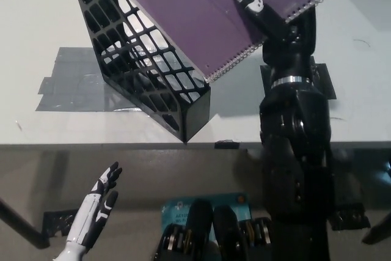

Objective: A person hands a notebook to the robot and the robot grabs it with its right hand and places it in the magazine stand kept in the centre of the desk infront of it.

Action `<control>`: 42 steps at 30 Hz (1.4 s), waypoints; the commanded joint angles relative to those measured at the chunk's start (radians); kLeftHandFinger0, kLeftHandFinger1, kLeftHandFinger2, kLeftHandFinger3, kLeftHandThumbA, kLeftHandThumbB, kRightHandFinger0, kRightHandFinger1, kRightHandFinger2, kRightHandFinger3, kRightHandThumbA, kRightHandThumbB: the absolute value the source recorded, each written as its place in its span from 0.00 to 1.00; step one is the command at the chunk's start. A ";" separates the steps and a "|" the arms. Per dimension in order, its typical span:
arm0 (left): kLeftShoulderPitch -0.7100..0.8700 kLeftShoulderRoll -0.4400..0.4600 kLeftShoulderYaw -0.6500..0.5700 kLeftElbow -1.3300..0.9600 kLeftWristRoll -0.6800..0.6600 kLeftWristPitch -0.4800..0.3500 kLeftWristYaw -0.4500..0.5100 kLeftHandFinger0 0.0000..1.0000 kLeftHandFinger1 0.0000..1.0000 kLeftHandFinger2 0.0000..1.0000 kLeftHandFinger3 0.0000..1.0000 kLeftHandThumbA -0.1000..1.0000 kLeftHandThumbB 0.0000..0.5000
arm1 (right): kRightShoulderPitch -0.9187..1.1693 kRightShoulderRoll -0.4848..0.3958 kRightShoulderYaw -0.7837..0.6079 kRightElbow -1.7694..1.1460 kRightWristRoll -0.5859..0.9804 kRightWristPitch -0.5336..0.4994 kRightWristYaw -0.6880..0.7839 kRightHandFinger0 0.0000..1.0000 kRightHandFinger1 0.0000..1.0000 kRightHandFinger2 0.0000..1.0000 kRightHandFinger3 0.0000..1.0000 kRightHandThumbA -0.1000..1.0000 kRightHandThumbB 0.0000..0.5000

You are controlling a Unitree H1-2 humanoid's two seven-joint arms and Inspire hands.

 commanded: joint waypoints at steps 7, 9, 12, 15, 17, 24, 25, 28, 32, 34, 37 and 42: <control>-0.002 0.019 0.001 -0.023 0.009 -0.037 0.017 1.00 1.00 1.00 1.00 1.00 1.00 | -0.113 0.030 0.028 0.020 -0.039 -0.151 -0.014 0.00 0.00 0.00 0.00 0.94 0.06; -0.003 0.021 -0.002 -0.024 0.014 -0.037 0.022 1.00 1.00 1.00 1.00 1.00 1.00 | -0.121 0.030 0.031 0.035 -0.060 -0.165 -0.025 0.00 0.00 0.00 0.00 0.94 0.08; -0.003 0.021 -0.002 -0.022 0.011 -0.037 0.019 1.00 1.00 1.00 1.00 1.00 1.00 | -0.132 0.036 0.029 0.054 -0.067 -0.171 -0.038 0.00 0.00 0.00 0.00 0.94 0.05; -0.003 0.017 0.001 -0.022 0.006 -0.037 0.016 1.00 1.00 1.00 1.00 1.00 1.00 | -0.146 0.038 0.034 0.079 -0.087 -0.181 -0.051 0.00 0.00 0.00 0.00 0.94 0.03; -0.010 0.018 0.001 -0.021 0.015 -0.037 0.018 1.00 1.00 1.00 1.00 1.00 1.00 | -0.163 0.042 0.033 0.099 -0.086 -0.198 -0.049 0.00 0.00 0.00 0.00 0.94 0.00; -0.022 0.021 0.003 -0.027 0.019 -0.037 0.016 1.00 1.00 1.00 1.00 1.00 1.00 | -0.191 0.057 0.042 0.146 -0.100 -0.241 -0.059 0.00 0.00 0.00 0.00 0.95 0.02; -0.024 0.022 0.002 -0.028 0.020 -0.037 0.018 1.00 1.00 1.00 1.00 1.00 1.00 | -0.193 0.060 0.043 0.149 -0.101 -0.243 -0.061 0.00 0.00 0.00 0.00 0.95 0.01; -0.025 0.025 0.003 -0.030 0.027 -0.037 0.017 1.00 1.00 1.00 1.00 1.00 1.00 | -0.197 0.072 0.042 0.157 -0.093 -0.243 -0.066 0.00 0.00 0.00 0.00 0.95 0.00; -0.026 0.030 0.000 -0.032 0.023 -0.037 0.016 1.00 1.00 1.00 1.00 1.00 1.00 | -0.199 0.079 0.054 0.168 -0.078 -0.258 -0.066 0.00 0.00 0.00 0.00 0.94 0.00; -0.026 0.029 0.000 -0.031 0.012 -0.037 0.011 1.00 1.00 1.00 1.00 1.00 1.00 | -0.201 0.079 0.065 0.179 -0.086 -0.264 -0.075 0.00 0.00 0.00 0.00 0.93 0.04; -0.031 0.031 0.005 -0.031 0.005 -0.037 0.007 1.00 1.00 1.00 1.00 1.00 1.00 | -0.212 0.079 0.075 0.201 -0.109 -0.269 -0.090 0.00 0.00 0.00 0.00 0.94 0.07; -0.038 0.031 0.009 -0.033 0.011 -0.037 0.005 1.00 1.00 1.00 1.00 1.00 1.00 | -0.228 0.079 0.089 0.252 -0.141 -0.273 -0.117 0.00 0.00 0.00 0.00 0.95 0.04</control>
